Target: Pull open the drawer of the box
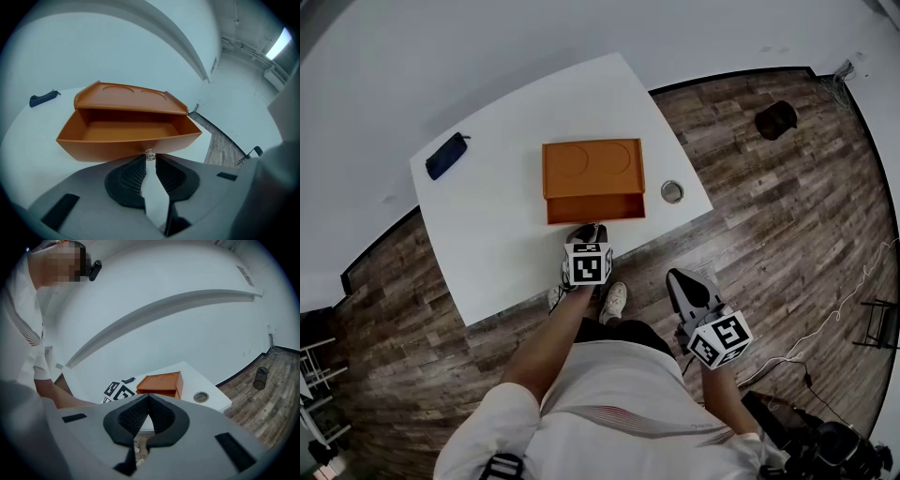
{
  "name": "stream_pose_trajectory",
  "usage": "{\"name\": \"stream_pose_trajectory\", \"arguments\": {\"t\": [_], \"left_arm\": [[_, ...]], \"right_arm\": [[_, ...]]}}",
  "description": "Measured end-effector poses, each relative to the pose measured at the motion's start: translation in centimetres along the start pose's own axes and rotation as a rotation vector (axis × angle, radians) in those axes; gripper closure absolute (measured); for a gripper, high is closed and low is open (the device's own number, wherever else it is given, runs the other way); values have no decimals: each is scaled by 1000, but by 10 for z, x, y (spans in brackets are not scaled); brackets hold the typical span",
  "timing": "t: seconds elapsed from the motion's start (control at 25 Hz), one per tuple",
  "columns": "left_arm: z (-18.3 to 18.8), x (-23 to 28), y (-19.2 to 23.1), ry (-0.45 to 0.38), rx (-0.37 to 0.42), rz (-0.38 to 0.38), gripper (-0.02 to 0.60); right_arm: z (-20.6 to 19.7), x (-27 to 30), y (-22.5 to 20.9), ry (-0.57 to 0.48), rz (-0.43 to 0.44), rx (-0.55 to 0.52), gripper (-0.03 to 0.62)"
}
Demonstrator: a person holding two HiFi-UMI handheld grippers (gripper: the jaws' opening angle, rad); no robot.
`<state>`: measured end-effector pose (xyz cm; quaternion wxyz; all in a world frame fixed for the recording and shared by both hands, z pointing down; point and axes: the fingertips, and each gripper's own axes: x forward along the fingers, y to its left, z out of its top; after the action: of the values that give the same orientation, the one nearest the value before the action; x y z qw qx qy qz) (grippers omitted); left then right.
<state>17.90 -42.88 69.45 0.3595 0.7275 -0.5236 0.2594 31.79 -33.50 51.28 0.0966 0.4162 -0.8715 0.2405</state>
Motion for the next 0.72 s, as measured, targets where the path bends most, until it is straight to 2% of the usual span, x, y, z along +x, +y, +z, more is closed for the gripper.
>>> {"name": "stream_pose_trajectory", "arguments": {"t": [0.32,0.72], "left_arm": [[-26,-16,-6,21,-11,-1,505],[-33,-15,-14,13,-28,15,505]], "right_arm": [[-1,-2,3,8,18,-9,595],[-7,-2,9,14,35,-12,595]]}}
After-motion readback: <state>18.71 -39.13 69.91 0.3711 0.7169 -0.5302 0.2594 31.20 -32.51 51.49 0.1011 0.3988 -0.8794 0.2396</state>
